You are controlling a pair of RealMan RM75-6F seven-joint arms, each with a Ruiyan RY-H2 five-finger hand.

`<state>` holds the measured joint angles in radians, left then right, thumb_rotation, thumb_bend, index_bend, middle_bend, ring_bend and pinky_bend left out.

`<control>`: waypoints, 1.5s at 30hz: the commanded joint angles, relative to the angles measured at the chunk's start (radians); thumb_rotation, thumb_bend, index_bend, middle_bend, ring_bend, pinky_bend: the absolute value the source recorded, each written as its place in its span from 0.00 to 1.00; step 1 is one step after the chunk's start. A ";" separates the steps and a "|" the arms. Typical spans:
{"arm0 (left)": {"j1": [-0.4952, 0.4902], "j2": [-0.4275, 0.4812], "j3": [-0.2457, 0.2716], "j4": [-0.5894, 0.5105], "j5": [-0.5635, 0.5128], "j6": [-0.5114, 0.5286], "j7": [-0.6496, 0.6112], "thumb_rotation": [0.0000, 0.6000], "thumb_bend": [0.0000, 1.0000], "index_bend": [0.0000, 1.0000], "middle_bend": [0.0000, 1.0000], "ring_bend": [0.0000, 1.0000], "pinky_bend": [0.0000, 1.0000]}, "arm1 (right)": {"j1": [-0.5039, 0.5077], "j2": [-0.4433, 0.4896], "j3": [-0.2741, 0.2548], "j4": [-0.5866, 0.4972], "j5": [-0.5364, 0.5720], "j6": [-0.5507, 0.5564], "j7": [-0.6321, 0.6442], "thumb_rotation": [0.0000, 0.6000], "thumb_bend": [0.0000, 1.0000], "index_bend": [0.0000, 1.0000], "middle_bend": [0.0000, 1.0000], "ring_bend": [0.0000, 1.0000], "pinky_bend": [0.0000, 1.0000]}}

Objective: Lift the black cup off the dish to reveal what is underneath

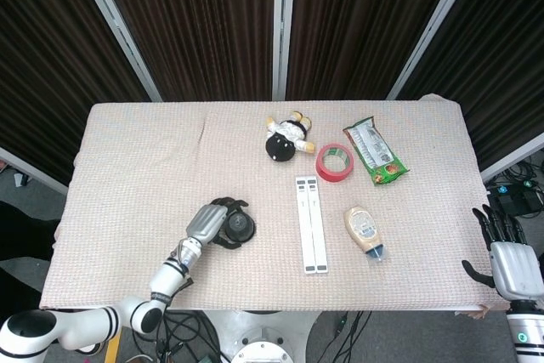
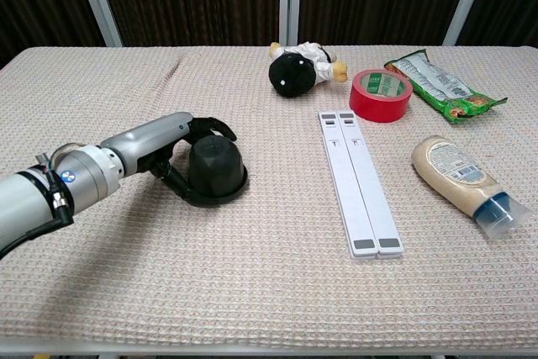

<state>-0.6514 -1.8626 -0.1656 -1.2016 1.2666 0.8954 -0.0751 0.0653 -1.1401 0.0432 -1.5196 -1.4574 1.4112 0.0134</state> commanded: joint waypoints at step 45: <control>-0.133 0.390 -0.098 -0.244 -0.374 -0.121 0.335 1.00 0.21 0.36 0.40 0.24 0.26 | -0.006 -0.015 -0.002 0.011 -0.016 0.021 0.014 1.00 0.13 0.00 0.00 0.00 0.00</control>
<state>-0.7610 -1.4482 -0.2851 -1.4830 0.9238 0.7707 0.2303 0.0601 -1.1545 0.0415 -1.5089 -1.4740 1.4330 0.0275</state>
